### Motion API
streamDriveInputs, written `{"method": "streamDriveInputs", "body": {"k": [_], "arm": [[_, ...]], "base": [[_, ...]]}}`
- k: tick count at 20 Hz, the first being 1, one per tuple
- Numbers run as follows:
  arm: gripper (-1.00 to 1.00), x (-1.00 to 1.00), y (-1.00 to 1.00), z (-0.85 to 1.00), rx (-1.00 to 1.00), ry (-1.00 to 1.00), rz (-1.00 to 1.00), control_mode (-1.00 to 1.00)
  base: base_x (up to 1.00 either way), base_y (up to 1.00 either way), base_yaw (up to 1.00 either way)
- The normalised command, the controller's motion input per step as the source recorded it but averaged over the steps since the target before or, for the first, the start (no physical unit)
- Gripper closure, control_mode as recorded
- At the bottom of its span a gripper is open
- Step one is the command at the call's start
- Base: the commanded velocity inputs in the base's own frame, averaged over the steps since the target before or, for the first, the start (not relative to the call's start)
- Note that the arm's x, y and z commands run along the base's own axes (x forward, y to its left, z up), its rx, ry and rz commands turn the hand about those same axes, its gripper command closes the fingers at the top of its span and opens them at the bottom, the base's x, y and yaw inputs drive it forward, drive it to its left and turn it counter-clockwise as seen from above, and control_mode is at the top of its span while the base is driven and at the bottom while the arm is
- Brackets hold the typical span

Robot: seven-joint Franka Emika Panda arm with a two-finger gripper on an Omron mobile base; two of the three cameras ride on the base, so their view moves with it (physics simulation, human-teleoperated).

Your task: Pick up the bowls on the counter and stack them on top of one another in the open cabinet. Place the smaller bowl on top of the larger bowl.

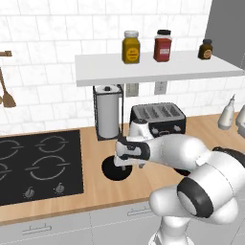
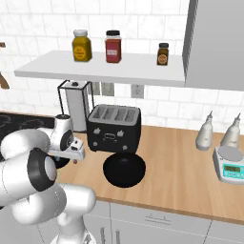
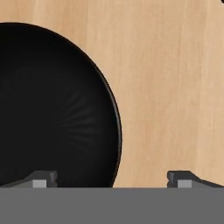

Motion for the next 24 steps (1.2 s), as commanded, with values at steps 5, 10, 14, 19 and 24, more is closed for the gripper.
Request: {"method": "streamDriveInputs", "body": {"k": [5, 10, 14, 19, 24], "arm": [[-1.0, 0.2, 0.12, -0.32, 0.0, 0.0, 0.0, -1.0], [1.0, 0.1, 0.13, -0.25, 0.0, 0.0, 0.0, -1.0], [1.0, 0.0, 0.0, -0.01, 0.0, 0.0, 0.0, -1.0], [1.0, -0.02, 0.0, 0.0, 0.0, 0.0, 0.0, -1.0], [1.0, -0.69, -0.18, 0.18, 0.04, -0.03, -0.17, -1.0]], "base": [[0.0, 0.0, 0.0], [0.0, 0.0, 0.0], [0.0, 0.0, 0.0], [0.0, 0.0, 0.0], [0.0, 0.0, 0.0]]}}
